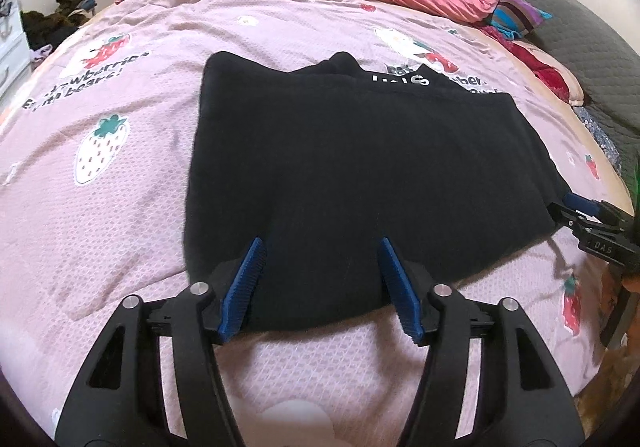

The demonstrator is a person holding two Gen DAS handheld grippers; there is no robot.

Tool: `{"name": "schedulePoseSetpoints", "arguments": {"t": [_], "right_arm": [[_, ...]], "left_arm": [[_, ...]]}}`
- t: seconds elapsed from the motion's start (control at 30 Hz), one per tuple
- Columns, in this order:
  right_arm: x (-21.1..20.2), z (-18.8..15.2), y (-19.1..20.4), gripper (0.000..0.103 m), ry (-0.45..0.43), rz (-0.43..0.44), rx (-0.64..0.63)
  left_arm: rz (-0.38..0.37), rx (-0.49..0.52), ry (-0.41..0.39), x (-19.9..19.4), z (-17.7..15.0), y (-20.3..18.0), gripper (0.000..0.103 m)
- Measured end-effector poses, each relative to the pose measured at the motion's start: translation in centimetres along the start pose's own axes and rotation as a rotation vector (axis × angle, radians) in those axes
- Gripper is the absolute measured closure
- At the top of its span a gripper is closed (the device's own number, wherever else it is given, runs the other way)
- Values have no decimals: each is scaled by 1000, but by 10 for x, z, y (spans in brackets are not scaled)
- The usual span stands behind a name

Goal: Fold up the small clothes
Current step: 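Close the right gripper on the sweatshirt side edge while the left gripper moves over it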

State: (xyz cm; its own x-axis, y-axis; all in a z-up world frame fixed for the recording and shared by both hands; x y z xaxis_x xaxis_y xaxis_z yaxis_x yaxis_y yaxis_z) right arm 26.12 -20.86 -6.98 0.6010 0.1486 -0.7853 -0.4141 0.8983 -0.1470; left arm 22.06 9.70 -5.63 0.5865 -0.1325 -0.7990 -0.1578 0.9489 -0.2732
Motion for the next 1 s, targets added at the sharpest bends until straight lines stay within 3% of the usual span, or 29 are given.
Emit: {"name": "schedulePoseSetpoints", "arguments": {"t": [0.23, 0.3, 0.37, 0.5, 0.7, 1.0], "right_arm": [[-21, 15, 41, 11, -94, 19, -112], [-25, 23, 61, 10, -125, 47, -153], [-28, 28, 78, 9, -149, 77, -177], [-31, 40, 113, 9, -178, 137, -220], [-21, 53, 168, 9, -184, 184, -316], [1, 67, 228, 9, -182, 138, -478]], "left_arm": [[74, -47, -50, -18, 11, 27, 30], [93, -68, -58, -18, 15, 35, 27], [125, -89, -64, -17, 20, 44, 16], [178, -102, -78, -16, 26, 56, 10], [211, -146, -61, -6, 37, 72, 9], [206, -205, -36, 15, 66, 82, 9]]}}
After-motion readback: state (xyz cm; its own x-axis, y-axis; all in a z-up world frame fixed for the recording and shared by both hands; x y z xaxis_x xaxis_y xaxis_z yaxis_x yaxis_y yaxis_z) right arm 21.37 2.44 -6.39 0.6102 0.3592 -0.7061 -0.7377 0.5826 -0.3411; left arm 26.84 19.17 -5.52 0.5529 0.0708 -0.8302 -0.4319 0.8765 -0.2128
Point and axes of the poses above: each gripper's, at about its wrist camera, not at the fingertips, and x roughly the way its jaws point, y to its left, z to its top, the point moved 2 cm from there along x, roughly the way its jaws point, and after that the axes turned 13 degrees about -x, right-handed, at the moved point
